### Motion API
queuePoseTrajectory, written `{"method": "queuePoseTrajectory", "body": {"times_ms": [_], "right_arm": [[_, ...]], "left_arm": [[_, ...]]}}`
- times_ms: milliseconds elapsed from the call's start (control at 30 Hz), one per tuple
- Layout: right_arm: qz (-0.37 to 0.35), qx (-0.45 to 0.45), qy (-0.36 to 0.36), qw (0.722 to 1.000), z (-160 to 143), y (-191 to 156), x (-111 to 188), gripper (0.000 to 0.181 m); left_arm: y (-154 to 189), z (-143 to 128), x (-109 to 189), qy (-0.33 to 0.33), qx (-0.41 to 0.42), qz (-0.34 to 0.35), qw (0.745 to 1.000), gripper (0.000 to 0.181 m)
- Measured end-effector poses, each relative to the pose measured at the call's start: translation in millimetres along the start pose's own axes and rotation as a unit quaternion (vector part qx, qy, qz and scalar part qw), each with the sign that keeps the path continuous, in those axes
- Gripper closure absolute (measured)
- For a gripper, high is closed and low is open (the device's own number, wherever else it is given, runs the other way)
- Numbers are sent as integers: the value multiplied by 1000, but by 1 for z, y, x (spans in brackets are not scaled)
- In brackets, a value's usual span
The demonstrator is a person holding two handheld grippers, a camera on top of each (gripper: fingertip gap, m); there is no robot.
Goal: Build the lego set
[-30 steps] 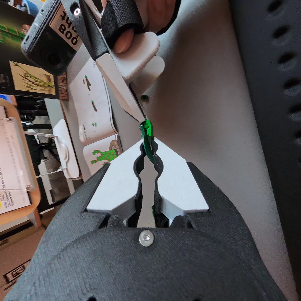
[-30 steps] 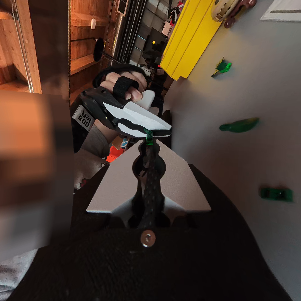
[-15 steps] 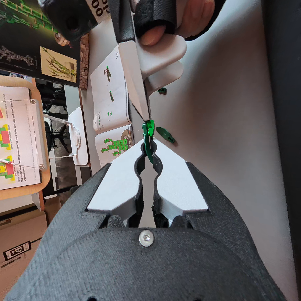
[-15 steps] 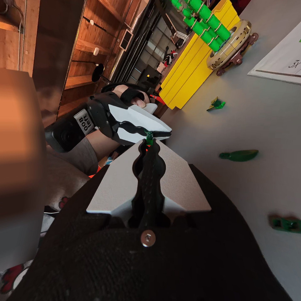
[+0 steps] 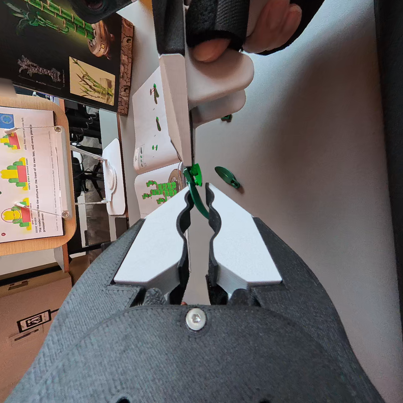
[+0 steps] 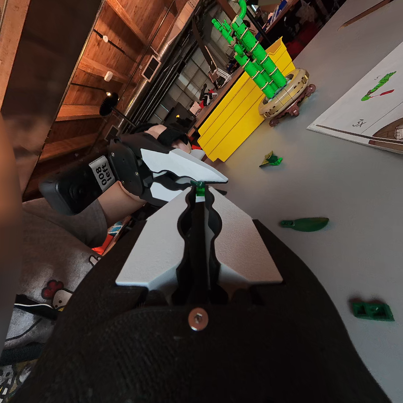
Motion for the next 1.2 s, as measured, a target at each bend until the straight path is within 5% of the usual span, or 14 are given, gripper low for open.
{"method": "queuePoseTrajectory", "body": {"times_ms": [700,1033,1200], "right_arm": [[-7,4,-25,1000,-6,2,-4,175],[13,-89,-6,996,-11,10,-4,175],[6,-154,4,988,-16,19,-5,175]], "left_arm": [[0,0,-3,0,18,5,1000,180],[11,-3,-5,-12,33,-28,999,174],[16,-7,-12,-15,128,-63,990,175]]}}
Point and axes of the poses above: each gripper's, where its closed fingertips meet, x back along the fingers, z out of its top, y = z × x across the jaws, the point moved 3 cm from there along x, back along the fingers, and after that the axes turned 6 degrees about x, right-handed, at the moved point
